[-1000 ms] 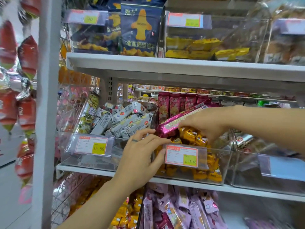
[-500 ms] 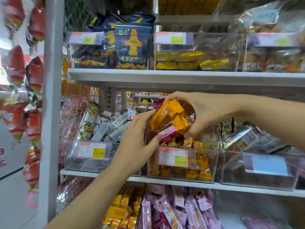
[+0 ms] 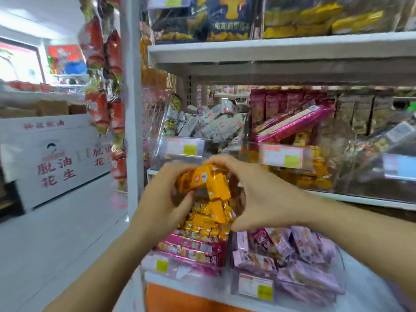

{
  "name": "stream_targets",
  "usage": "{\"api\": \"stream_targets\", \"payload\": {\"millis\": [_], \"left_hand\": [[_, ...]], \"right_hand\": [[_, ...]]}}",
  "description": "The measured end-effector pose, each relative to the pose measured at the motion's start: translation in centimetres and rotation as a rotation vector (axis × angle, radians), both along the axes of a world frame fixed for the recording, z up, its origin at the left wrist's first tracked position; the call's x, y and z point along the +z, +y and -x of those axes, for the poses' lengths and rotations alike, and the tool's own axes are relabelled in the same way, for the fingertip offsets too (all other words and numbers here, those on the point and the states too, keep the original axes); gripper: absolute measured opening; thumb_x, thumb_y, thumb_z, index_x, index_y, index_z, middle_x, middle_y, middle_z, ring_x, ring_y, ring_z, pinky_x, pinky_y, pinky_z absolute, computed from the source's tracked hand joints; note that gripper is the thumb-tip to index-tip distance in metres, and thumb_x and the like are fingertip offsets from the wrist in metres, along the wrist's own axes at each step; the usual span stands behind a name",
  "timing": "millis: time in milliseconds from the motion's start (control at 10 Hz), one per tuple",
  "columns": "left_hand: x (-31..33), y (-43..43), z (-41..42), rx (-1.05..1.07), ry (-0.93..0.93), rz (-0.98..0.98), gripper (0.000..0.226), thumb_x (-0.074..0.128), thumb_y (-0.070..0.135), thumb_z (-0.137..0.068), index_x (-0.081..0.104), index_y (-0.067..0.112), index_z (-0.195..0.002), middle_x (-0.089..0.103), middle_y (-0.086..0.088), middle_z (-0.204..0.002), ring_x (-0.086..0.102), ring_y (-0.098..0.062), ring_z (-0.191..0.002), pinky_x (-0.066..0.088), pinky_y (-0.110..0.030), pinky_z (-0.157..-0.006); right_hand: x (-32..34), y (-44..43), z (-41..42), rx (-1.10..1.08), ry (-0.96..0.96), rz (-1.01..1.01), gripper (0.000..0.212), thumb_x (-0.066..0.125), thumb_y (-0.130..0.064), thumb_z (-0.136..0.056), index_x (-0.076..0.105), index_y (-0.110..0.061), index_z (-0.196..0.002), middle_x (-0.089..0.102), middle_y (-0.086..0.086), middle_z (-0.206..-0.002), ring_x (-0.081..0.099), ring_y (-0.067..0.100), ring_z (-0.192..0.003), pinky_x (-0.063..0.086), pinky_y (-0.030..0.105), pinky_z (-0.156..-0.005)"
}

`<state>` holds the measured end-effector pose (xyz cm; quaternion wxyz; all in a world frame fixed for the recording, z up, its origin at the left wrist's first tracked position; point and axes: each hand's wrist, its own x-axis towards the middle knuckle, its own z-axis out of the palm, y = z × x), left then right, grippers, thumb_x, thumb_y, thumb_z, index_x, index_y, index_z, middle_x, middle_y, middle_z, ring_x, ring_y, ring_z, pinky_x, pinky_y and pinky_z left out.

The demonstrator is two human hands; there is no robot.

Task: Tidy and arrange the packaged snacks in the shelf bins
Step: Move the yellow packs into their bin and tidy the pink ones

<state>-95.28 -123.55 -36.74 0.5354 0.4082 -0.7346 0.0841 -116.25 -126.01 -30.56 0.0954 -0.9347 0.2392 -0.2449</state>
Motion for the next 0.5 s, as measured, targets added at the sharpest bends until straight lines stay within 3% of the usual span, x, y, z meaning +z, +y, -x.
{"api": "stream_targets", "payload": {"millis": [100,300,400,500], "left_hand": [[-3.6,-0.4,-2.1,0.074,-0.046,-0.118,0.036,0.054,0.031,-0.080,0.050,0.035,-0.115,0.054,0.016,-0.107,0.052,0.003,-0.100,0.038,-0.010,-0.087],[-9.7,-3.7,-4.2,0.215,0.148,-0.385,0.019,0.060,0.019,-0.091,0.063,0.023,-0.109,0.055,0.010,-0.105,0.051,-0.002,-0.096,0.030,0.003,-0.081],[-12.6,-5.4,-5.3,0.240,0.243,-0.516,0.024,0.060,0.015,-0.091,0.063,0.020,-0.114,0.055,0.004,-0.111,0.056,-0.004,-0.091,0.035,0.003,-0.072],[-14.0,-7.0,-6.4,0.246,0.287,-0.562,0.027,0.060,0.013,-0.090,0.063,0.022,-0.116,0.057,0.003,-0.118,0.056,0.002,-0.087,0.038,-0.001,-0.073]], "right_hand": [[-4.8,-0.6,-2.0,0.005,0.001,-0.069,0.092,0.085,-0.020,-0.065,0.035,-0.019,-0.142,0.048,-0.001,-0.135,0.048,0.013,-0.120,0.042,0.028,-0.100],[-10.7,-4.5,-5.4,-0.276,0.125,0.114,0.090,0.072,-0.049,-0.067,0.022,-0.041,-0.141,0.045,-0.008,-0.119,0.052,0.017,-0.110,0.050,0.038,-0.078],[-12.1,-7.6,-7.0,-0.417,0.249,0.213,0.096,0.073,-0.037,-0.070,0.013,-0.039,-0.145,0.041,-0.006,-0.121,0.047,0.020,-0.115,0.049,0.038,-0.072],[-12.9,-10.1,-8.8,-0.500,0.380,0.289,0.097,0.071,-0.028,-0.074,0.009,-0.031,-0.149,0.039,-0.002,-0.132,0.044,0.025,-0.119,0.048,0.038,-0.075]]}}
